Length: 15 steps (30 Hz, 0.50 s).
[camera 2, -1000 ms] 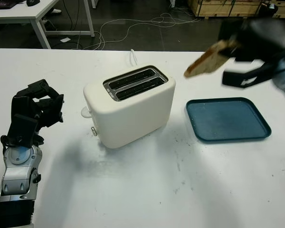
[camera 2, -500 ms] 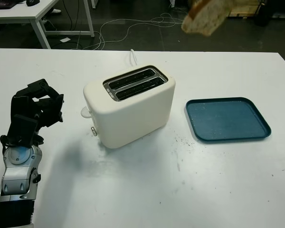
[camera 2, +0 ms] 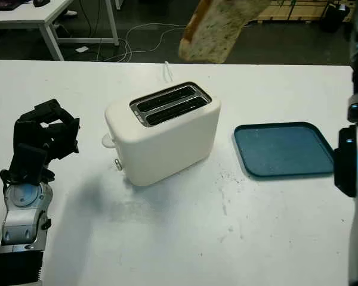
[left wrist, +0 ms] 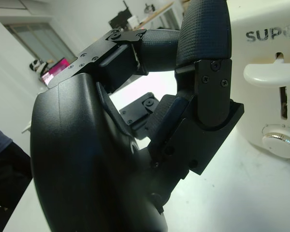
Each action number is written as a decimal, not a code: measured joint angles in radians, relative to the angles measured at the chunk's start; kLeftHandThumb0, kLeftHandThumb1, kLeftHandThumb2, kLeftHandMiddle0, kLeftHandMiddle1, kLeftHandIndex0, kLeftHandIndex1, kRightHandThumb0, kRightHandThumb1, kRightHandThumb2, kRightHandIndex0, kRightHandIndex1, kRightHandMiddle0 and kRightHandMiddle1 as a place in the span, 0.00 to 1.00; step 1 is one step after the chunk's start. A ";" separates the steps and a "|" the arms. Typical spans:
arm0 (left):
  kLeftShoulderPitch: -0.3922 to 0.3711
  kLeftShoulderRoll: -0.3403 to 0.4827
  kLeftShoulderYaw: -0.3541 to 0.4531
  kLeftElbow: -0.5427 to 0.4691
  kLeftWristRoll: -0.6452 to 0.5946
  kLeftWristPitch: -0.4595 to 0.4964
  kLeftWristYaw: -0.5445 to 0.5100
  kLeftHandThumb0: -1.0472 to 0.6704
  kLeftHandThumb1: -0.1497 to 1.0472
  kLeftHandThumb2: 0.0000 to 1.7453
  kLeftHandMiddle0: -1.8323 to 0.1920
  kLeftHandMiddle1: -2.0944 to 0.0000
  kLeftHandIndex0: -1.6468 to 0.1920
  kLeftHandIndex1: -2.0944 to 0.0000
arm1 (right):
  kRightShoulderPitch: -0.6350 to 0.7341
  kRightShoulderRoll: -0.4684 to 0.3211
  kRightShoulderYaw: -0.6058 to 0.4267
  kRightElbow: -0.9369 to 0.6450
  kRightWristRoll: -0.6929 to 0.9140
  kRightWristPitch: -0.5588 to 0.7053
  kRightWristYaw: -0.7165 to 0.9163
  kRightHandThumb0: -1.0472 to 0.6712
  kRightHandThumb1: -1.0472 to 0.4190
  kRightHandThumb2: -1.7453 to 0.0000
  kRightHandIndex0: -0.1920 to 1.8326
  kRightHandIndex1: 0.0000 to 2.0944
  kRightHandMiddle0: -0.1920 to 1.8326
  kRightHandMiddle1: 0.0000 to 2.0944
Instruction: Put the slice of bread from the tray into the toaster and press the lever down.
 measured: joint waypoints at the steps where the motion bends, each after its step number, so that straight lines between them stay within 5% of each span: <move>1: 0.000 0.000 0.000 0.000 0.000 0.000 0.000 0.09 0.70 0.38 0.22 0.28 0.27 0.28 | 0.008 0.009 0.005 -0.012 0.001 0.009 0.013 0.48 0.09 0.87 0.56 0.83 0.46 0.83; 15: 0.006 -0.001 0.000 -0.010 0.000 0.001 0.006 0.09 0.69 0.38 0.22 0.28 0.28 0.27 | 0.138 0.042 0.045 -0.208 -0.026 0.143 0.064 0.47 0.09 0.80 0.55 0.83 0.43 0.83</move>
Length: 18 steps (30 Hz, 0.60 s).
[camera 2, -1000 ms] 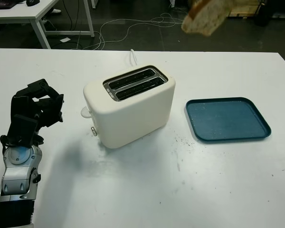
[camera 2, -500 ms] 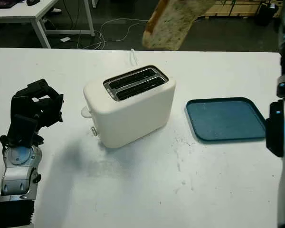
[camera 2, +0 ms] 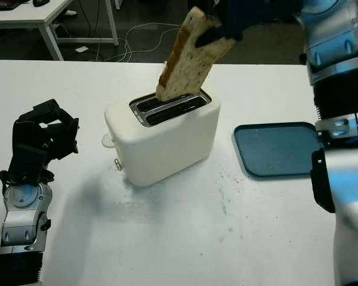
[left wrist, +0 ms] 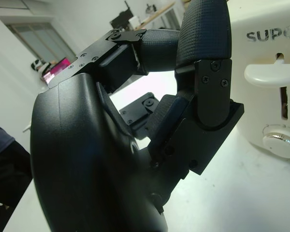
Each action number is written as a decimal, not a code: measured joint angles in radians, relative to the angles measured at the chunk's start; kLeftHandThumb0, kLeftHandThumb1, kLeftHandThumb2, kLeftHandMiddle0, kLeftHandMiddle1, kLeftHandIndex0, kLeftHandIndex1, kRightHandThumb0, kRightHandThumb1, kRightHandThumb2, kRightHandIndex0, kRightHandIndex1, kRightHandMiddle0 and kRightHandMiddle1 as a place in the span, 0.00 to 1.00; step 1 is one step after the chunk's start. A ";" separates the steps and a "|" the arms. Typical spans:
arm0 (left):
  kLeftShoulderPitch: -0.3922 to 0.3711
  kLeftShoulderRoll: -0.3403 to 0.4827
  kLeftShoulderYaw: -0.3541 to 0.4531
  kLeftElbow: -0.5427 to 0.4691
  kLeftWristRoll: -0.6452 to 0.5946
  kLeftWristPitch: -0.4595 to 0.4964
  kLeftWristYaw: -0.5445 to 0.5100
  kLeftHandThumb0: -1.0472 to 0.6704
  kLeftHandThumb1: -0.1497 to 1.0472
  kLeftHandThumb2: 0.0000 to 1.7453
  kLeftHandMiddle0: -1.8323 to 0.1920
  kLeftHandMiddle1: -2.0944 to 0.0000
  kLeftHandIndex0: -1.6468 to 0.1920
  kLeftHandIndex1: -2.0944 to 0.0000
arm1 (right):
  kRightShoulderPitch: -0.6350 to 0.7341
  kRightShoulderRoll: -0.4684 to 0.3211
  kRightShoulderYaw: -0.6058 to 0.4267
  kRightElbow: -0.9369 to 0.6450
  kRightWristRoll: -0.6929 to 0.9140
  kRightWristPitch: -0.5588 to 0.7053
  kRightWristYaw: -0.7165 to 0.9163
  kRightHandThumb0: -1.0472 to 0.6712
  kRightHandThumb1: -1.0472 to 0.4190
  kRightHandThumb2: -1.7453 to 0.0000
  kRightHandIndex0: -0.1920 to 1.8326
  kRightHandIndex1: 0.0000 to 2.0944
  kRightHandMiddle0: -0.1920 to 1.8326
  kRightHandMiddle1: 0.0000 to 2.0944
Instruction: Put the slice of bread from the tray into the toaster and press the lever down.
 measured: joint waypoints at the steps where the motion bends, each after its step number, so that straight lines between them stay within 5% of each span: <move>1: 0.000 0.000 0.000 -0.001 0.000 0.000 0.000 0.09 0.69 0.38 0.22 0.28 0.28 0.27 | 0.002 0.000 0.004 0.000 -0.005 0.003 0.000 0.48 0.09 0.78 0.55 0.83 0.42 0.83; 18: 0.002 -0.002 -0.001 -0.003 0.005 0.002 0.009 0.09 0.71 0.36 0.22 0.27 0.28 0.27 | 0.059 0.017 0.011 0.033 -0.013 0.019 -0.004 0.45 0.09 0.75 0.58 0.83 0.46 0.83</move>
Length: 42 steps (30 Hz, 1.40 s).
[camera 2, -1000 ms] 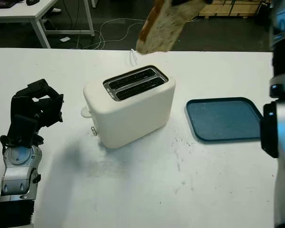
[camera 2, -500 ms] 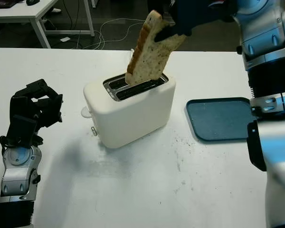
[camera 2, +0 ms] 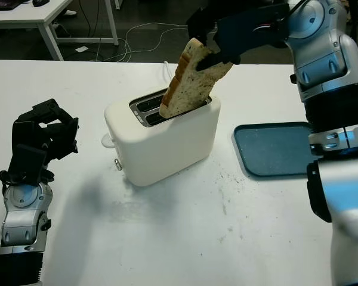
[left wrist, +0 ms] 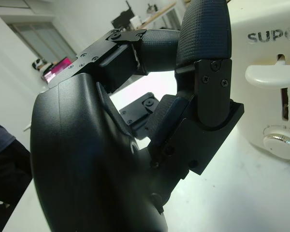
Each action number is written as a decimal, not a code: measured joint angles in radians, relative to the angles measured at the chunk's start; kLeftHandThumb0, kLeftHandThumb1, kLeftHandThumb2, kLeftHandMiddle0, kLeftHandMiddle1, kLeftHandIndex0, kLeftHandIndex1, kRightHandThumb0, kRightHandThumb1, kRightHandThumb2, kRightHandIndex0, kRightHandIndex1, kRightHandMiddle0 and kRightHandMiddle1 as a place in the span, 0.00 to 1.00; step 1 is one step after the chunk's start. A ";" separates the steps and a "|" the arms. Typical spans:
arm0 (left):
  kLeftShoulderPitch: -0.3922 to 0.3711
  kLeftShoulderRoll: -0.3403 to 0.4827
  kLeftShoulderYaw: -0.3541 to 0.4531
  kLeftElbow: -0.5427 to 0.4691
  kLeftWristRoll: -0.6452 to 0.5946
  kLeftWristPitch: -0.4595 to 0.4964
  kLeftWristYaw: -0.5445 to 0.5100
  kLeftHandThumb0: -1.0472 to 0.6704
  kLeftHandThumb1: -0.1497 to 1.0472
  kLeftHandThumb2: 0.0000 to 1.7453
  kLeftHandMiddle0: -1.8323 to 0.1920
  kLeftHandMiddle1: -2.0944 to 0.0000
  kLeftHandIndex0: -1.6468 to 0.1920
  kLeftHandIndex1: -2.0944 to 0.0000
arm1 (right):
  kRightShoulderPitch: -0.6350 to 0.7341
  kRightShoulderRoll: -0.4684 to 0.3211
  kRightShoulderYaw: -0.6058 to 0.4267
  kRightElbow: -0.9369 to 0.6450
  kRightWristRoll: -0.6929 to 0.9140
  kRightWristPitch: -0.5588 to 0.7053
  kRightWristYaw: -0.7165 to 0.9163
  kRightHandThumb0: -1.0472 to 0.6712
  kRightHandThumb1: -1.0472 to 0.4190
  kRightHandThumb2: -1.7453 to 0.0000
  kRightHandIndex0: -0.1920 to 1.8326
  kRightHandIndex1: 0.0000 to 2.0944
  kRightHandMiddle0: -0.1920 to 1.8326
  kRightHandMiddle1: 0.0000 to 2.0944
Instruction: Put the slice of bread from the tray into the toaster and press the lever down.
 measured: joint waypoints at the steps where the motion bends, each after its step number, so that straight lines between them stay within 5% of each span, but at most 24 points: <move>1: 0.001 0.000 0.000 0.000 0.002 0.000 0.000 0.09 0.72 0.36 0.22 0.27 0.28 0.27 | 0.000 0.003 0.000 0.010 0.000 0.000 -0.003 0.44 0.09 0.75 0.58 0.83 0.46 0.83; 19: 0.009 -0.001 0.000 -0.008 0.001 0.000 0.000 0.10 0.71 0.35 0.22 0.28 0.28 0.28 | 0.012 0.046 0.058 0.026 -0.111 -0.052 -0.115 0.37 0.09 0.78 0.62 0.83 0.48 0.83; 42: 0.010 -0.006 0.000 -0.011 0.002 0.005 0.000 0.09 0.71 0.35 0.22 0.29 0.27 0.29 | 0.032 0.043 0.173 -0.183 -0.353 -0.204 -0.163 0.36 0.09 0.83 0.64 0.83 0.48 0.83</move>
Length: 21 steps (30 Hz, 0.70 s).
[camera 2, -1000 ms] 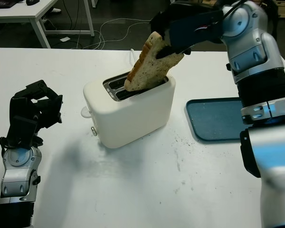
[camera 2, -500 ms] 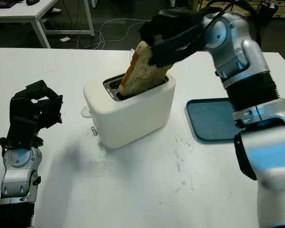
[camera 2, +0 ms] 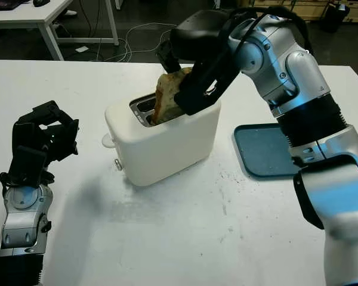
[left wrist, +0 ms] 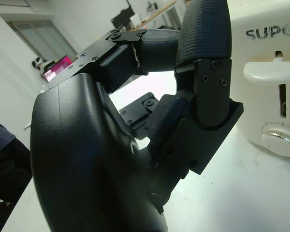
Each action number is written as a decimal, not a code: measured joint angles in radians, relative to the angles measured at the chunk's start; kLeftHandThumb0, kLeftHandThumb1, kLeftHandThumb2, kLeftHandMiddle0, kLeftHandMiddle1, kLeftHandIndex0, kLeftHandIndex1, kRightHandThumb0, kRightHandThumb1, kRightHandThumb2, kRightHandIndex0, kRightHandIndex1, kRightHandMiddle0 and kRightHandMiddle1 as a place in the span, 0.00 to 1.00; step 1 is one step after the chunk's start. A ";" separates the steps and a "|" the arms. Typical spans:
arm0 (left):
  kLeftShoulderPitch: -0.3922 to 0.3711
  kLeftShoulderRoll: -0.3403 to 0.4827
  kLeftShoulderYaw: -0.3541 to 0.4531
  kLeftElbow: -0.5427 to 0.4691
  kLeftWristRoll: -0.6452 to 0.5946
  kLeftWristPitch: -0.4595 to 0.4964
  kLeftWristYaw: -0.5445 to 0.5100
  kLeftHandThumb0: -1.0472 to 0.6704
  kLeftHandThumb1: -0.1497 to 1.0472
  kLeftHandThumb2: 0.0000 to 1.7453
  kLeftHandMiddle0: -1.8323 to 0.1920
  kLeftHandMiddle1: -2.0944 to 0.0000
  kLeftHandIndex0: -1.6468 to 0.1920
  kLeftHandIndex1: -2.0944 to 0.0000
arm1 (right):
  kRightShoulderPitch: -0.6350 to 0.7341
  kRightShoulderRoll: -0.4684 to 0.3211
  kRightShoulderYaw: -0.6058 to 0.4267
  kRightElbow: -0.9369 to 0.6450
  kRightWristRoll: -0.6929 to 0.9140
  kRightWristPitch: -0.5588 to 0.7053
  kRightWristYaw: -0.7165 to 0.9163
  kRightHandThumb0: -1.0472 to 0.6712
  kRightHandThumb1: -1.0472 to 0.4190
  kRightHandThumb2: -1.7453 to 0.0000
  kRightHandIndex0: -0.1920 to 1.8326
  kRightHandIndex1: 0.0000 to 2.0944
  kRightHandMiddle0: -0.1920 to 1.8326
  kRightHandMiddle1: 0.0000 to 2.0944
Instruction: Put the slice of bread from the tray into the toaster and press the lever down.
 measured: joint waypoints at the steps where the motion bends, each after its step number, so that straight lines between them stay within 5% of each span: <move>1: 0.000 0.000 0.000 -0.001 0.000 0.002 0.000 0.09 0.71 0.35 0.21 0.29 0.27 0.29 | 0.000 0.002 0.000 0.000 0.002 0.000 0.003 0.35 0.09 0.82 0.64 0.83 0.48 0.83; 4: 0.000 -0.001 0.000 -0.006 -0.001 0.005 0.000 0.10 0.70 0.35 0.21 0.29 0.27 0.29 | 0.000 0.013 -0.001 0.000 0.011 0.000 0.007 0.24 0.09 0.86 0.59 0.76 0.47 0.61; 5: 0.000 -0.001 0.000 -0.006 -0.001 0.005 0.000 0.10 0.70 0.35 0.21 0.29 0.27 0.29 | -0.002 0.014 -0.001 0.000 0.019 0.000 0.025 0.18 0.09 0.86 0.50 0.74 0.45 0.48; 6: 0.000 -0.001 0.000 -0.006 -0.001 0.005 0.000 0.10 0.70 0.35 0.22 0.29 0.28 0.29 | -0.009 0.013 0.001 0.000 0.026 -0.006 0.059 0.11 0.09 0.85 0.35 0.52 0.39 0.26; 8: 0.000 -0.001 0.000 -0.006 -0.001 0.005 0.000 0.10 0.71 0.35 0.22 0.29 0.28 0.28 | -0.028 0.005 0.009 0.006 0.048 -0.039 0.126 0.06 0.09 0.86 0.24 0.27 0.33 0.07; 13: 0.000 -0.001 0.000 -0.006 0.000 0.005 0.000 0.09 0.71 0.35 0.22 0.29 0.28 0.28 | -0.045 -0.005 0.001 0.033 0.090 -0.068 0.175 0.06 0.09 0.90 0.16 0.16 0.27 0.00; 21: 0.001 -0.001 0.000 -0.006 0.000 0.005 0.000 0.09 0.71 0.34 0.21 0.29 0.27 0.28 | -0.045 -0.006 -0.047 0.064 0.145 -0.085 0.172 0.06 0.12 0.99 0.13 0.21 0.26 0.00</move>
